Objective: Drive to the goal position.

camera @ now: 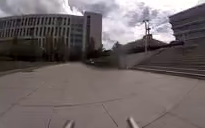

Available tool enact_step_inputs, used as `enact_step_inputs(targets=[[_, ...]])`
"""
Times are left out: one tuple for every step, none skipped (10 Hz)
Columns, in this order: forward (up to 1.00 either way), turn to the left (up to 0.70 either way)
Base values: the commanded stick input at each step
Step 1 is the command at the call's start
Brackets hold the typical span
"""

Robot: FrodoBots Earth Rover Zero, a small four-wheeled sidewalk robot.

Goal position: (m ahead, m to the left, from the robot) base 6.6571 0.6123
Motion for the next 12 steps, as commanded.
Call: enact_step_inputs(targets=[[1.0,0.01],[1.0,0.01],[1.0,0.36],[1.0,0.41],[1.0,0.41],[1.0,0.41],[1.0,0.41],[1.0,0.41],[1.0,0.3],[1.0,0.01],[1.0,0.01],[1.0,0.01]])
